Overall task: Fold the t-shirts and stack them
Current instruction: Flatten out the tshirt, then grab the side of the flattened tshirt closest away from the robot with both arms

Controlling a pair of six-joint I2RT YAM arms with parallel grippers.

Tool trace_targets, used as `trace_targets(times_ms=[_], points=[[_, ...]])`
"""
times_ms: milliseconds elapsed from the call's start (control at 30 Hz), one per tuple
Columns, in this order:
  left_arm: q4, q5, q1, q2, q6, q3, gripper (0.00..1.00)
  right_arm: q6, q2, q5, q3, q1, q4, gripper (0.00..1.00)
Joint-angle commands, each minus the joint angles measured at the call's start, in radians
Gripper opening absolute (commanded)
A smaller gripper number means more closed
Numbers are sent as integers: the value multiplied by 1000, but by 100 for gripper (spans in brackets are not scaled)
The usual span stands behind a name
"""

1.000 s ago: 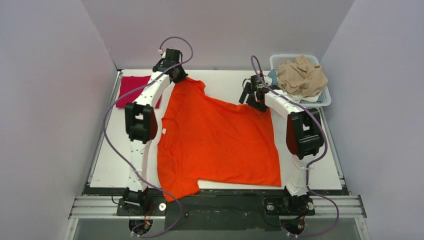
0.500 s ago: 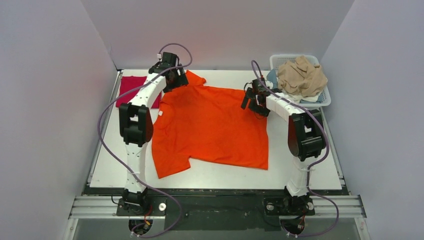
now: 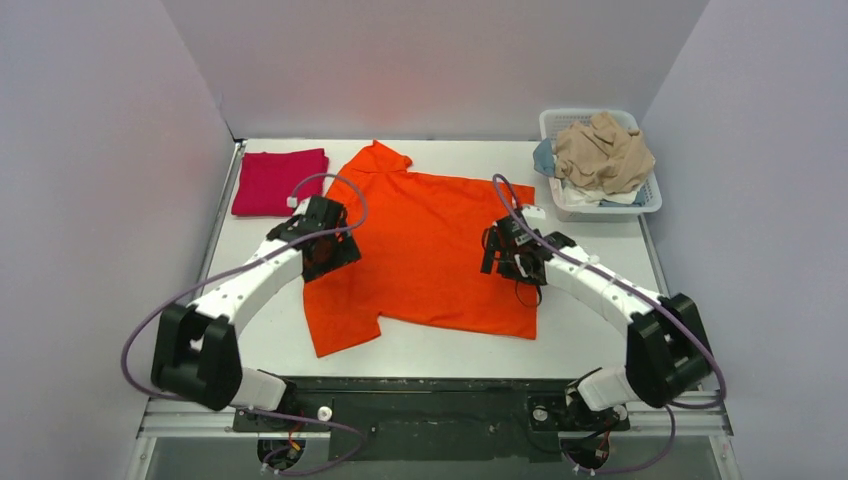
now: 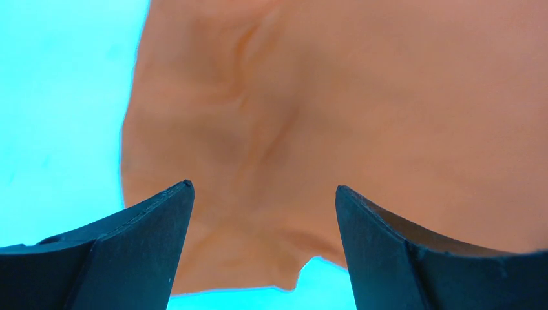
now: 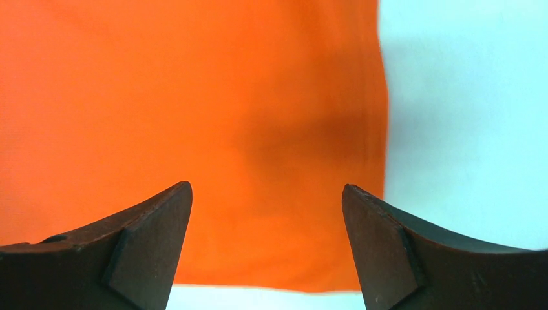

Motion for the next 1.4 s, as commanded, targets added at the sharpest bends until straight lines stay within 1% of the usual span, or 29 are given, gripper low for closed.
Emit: trace_targets(times_ms=[0, 33, 67, 100, 167, 200, 233, 300, 333, 367, 467, 533, 567, 633, 667, 700, 733, 767, 833, 900, 933, 1000, 1133, 1167, 1200, 1233, 1267, 1300, 1367], points=[[-131, -104, -7, -246, -265, -210, 91, 145, -227, 106, -194, 53, -111, 81], [-187, -111, -10, -300, -288, -242, 91, 165, -260, 120, -222, 71, -121, 81], [-213, -117, -11, -327, -334, -307, 91, 201, -326, 124, -277, 79, -145, 81], [-241, -117, -11, -357, -348, -342, 91, 219, -355, 128, -302, 89, -154, 81], [-242, -85, -12, -462, -373, -454, 89, 265, -438, 126, -373, 98, -170, 81], [-237, -72, -12, -485, -387, -476, 87, 287, -481, 124, -410, 99, -173, 80], [-224, -37, -13, -524, -391, -516, 82, 295, -497, 123, -425, 101, -177, 80], [-206, 8, -14, -562, -408, -569, 76, 323, -536, 127, -454, 102, -192, 80], [-195, 27, -14, -570, -414, -586, 74, 332, -549, 129, -470, 102, -193, 80], [-171, 35, -14, -577, -417, -618, 68, 336, -554, 133, -477, 102, -194, 80], [-98, 67, -13, -568, -428, -664, 58, 350, -556, 137, -493, 102, -188, 79], [-85, 90, -15, -549, -429, -674, 45, 353, -551, 128, -498, 103, -189, 78], [-90, 90, -16, -539, -430, -671, 42, 358, -548, 130, -504, 103, -188, 78], [-99, 79, -18, -539, -425, -667, 31, 367, -540, 140, -511, 102, -177, 76], [-96, 74, -18, -541, -422, -668, 11, 369, -536, 146, -513, 101, -170, 75], [-93, 74, -18, -544, -416, -669, 4, 374, -523, 148, -513, 102, -155, 74], [-88, 80, -18, -547, -413, -668, 0, 377, -516, 151, -513, 102, -143, 72], [-87, 84, -19, -548, -408, -667, 0, 382, -500, 149, -514, 102, -114, 71], [-97, 90, -20, -551, -410, -668, 0, 391, -470, 139, -509, 102, -79, 65], [-113, 100, -21, -560, -412, -670, 0, 400, -438, 108, -504, 102, -67, 59], [-117, 105, -21, -568, -413, -674, 0, 403, -431, 102, -507, 102, -68, 52], [-121, 120, -26, -580, -414, -683, 0, 424, -410, 97, -521, 102, -81, 48], [-144, 123, -36, -597, -427, -688, 0, 441, -366, 110, -546, 92, -84, 42], [-156, 123, -38, -600, -427, -686, 0, 439, -347, 107, -547, 90, -81, 38], [-164, 123, -41, -609, -428, -679, 0, 436, -332, 106, -544, 89, -79, 34], [-190, 126, -48, -611, -436, -676, 0, 435, -321, 107, -543, 88, -81, 23], [-203, 130, -54, -623, -440, -666, 0, 437, -321, 109, -545, 88, -94, 18], [-228, 142, -71, -630, -448, -662, 0, 438, -328, 115, -547, 86, -103, 7], [-274, 169, -106, -664, -469, -655, 0, 443, -367, 121, -562, 73, -146, 0]])
